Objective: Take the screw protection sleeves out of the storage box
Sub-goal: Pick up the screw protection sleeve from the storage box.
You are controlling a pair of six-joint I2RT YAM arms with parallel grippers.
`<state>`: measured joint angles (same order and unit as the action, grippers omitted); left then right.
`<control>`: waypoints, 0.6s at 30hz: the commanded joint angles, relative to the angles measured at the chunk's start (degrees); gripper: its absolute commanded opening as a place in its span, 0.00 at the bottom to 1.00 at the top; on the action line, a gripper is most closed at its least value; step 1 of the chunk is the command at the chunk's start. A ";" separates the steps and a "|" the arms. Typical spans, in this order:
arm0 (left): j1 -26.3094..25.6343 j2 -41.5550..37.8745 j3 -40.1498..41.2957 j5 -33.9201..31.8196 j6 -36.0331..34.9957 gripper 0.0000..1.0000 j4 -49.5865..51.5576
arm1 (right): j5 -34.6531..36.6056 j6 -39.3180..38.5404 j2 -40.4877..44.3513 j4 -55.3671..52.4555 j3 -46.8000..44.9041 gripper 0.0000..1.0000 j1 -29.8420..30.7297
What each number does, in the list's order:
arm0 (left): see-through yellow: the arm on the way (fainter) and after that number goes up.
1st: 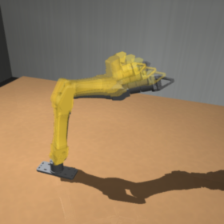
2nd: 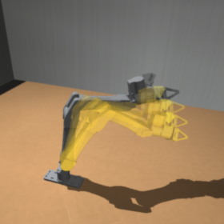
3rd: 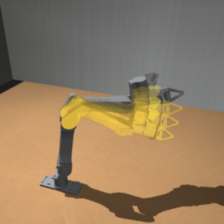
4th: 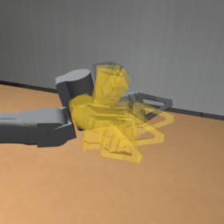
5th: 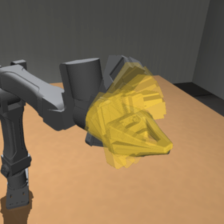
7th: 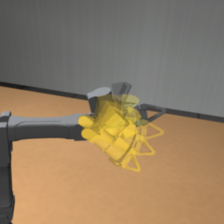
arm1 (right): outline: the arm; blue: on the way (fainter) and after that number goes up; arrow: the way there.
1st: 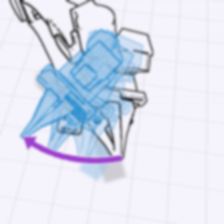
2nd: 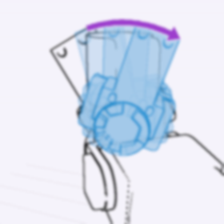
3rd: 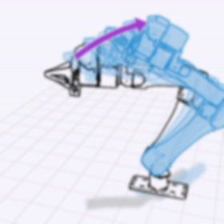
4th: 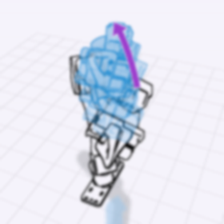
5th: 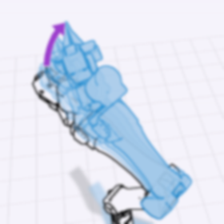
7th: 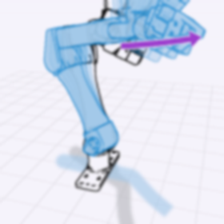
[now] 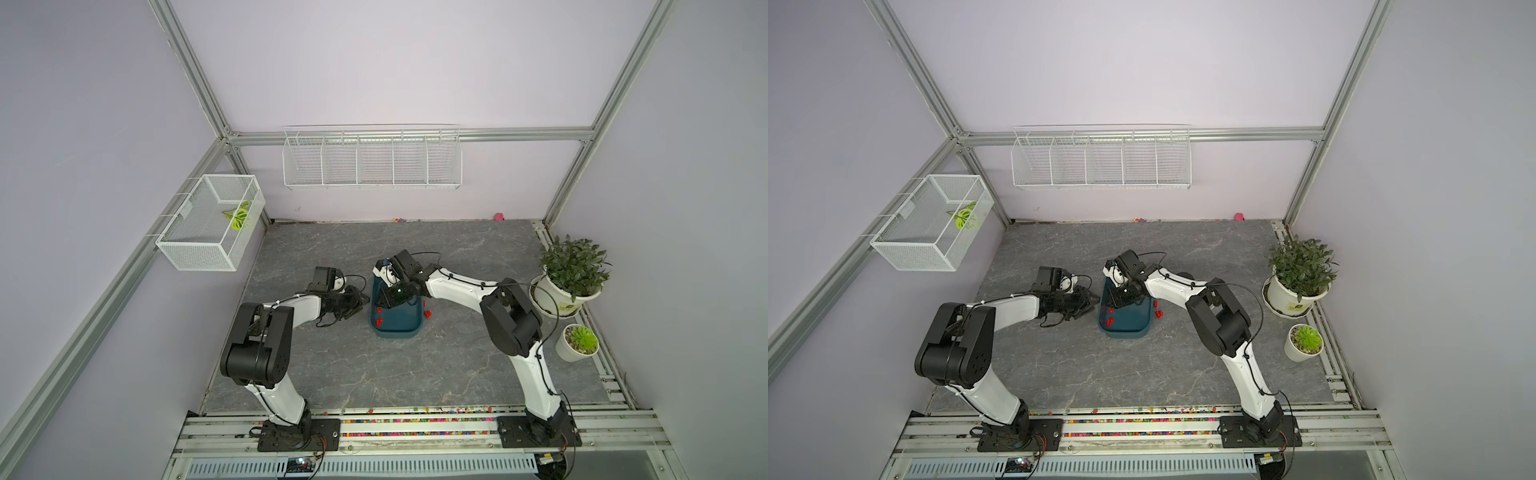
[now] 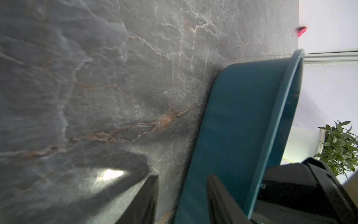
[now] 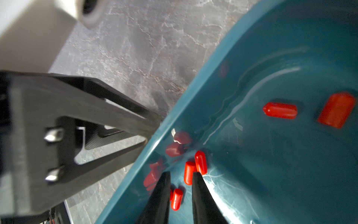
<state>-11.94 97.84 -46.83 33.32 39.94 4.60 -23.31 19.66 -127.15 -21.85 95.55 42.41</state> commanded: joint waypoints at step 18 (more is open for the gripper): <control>0.08 0.21 -0.93 0.58 -0.83 0.47 -0.04 | 3.09 -1.12 -4.50 -5.73 5.22 0.25 0.31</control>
<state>-11.94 97.84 -46.83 33.34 39.94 4.60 -21.04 19.59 -130.45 -25.61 99.61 42.41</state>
